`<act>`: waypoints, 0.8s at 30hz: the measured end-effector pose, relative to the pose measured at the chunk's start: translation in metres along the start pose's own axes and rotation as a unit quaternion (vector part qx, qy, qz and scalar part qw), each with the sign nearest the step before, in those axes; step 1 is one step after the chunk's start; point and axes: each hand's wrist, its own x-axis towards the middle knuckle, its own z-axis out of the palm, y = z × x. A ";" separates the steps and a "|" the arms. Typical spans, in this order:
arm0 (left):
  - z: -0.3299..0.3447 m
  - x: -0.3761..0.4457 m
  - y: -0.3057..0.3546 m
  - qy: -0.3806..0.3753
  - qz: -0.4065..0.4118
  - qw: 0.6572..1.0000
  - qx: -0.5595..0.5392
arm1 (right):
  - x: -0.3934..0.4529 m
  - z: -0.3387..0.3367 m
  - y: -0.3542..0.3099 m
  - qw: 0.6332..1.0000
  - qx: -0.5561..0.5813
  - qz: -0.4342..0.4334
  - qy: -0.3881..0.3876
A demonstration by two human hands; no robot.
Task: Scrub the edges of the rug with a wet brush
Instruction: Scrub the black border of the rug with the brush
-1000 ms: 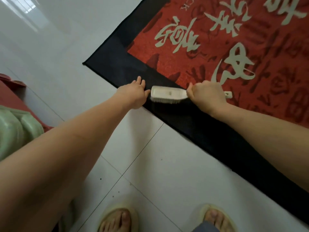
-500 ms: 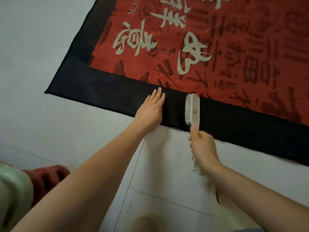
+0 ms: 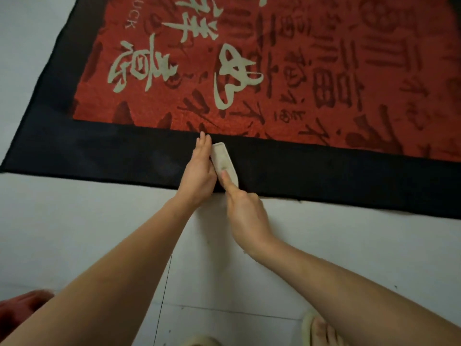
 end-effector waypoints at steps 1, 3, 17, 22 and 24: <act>0.000 0.002 0.001 -0.005 -0.013 1.000 0.016 | 0.007 0.001 -0.009 0.999 -0.032 -0.024 -0.007; -0.002 0.009 0.002 -0.032 -0.024 0.997 0.067 | 0.021 -0.011 -0.007 0.991 -0.118 -0.061 0.004; 0.019 0.012 0.040 -0.172 -0.155 0.914 0.333 | 0.025 -0.057 0.067 0.985 -0.171 -0.015 0.023; 0.027 0.017 0.043 -0.163 -0.184 0.916 0.319 | 0.017 -0.043 0.044 0.993 -0.110 0.022 0.026; 0.024 0.018 0.036 -0.146 -0.183 0.922 0.309 | 0.029 -0.024 0.017 0.995 -0.091 -0.034 -0.017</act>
